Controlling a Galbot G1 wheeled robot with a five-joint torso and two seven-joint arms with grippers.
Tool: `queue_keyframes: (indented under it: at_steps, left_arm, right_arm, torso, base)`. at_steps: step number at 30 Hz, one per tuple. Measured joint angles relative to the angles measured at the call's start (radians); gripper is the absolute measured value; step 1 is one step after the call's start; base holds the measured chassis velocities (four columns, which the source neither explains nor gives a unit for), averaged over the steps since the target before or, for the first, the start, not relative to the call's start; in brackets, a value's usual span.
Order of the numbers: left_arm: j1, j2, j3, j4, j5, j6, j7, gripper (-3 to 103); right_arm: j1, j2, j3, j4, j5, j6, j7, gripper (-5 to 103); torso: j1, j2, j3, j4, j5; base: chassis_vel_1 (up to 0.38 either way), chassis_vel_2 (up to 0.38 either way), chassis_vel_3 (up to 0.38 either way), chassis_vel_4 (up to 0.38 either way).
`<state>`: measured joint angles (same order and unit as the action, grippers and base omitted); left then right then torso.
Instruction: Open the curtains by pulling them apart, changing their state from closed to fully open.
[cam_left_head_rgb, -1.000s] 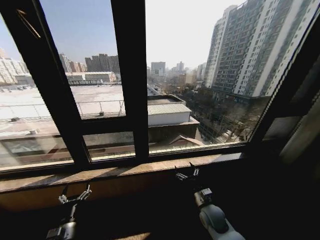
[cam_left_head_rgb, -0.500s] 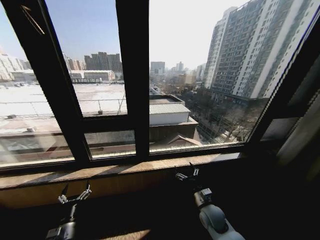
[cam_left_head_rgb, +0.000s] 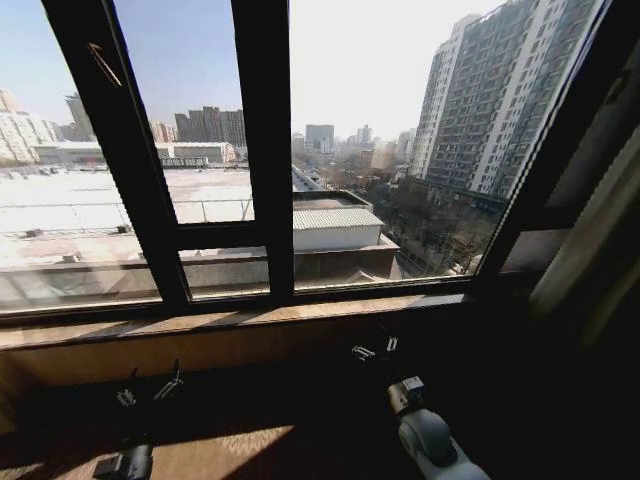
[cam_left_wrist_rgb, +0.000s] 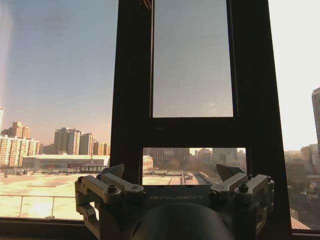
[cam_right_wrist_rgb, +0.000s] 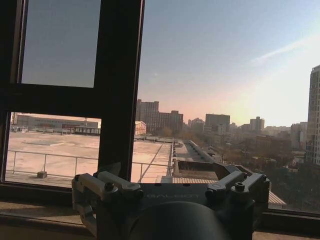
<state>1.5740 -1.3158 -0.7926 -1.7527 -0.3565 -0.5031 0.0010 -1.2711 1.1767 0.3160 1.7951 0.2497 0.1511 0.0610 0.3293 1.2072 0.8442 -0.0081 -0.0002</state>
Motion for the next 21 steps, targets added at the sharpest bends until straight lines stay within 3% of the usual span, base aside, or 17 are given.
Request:
queue_keyframes:
  at_steps: [11,14,18,21]
  left_arm:
    - [0.000,0.000,0.000,0.000,0.000,0.000,0.000,100]
    - [0.000,0.000,0.000,0.000,0.000,0.000,0.000,100]
    - [0.000,0.000,0.000,0.000,0.000,0.000,0.001,100]
    - [-0.001,0.000,0.000,0.000,0.000,0.000,0.001,100]
  right_arm:
    - [0.000,0.000,0.000,0.000,0.000,0.000,0.000,100]
    - [0.000,0.000,0.000,0.000,0.000,0.000,0.000,100]
    - [0.000,0.000,0.000,0.000,0.000,0.000,0.000,100]
    - [0.000,0.000,0.000,0.000,0.000,0.000,0.000,100]
  torso:
    - [-0.001,0.001,0.000,0.0001,0.0003]
    - [-0.001,0.001,0.000,0.0001,-0.0012]
    - [0.001,0.000,0.000,-0.0002,0.0009]
    - [0.002,-0.001,0.001,-0.0002,-0.0001]
  base:
    - [0.265,-0.322,-0.264,0.329]
    - [0.035,0.001,-0.103,0.118]
    - [-0.010,0.001,-0.029,0.021]
    - [-0.048,0.021,0.077,-0.047]
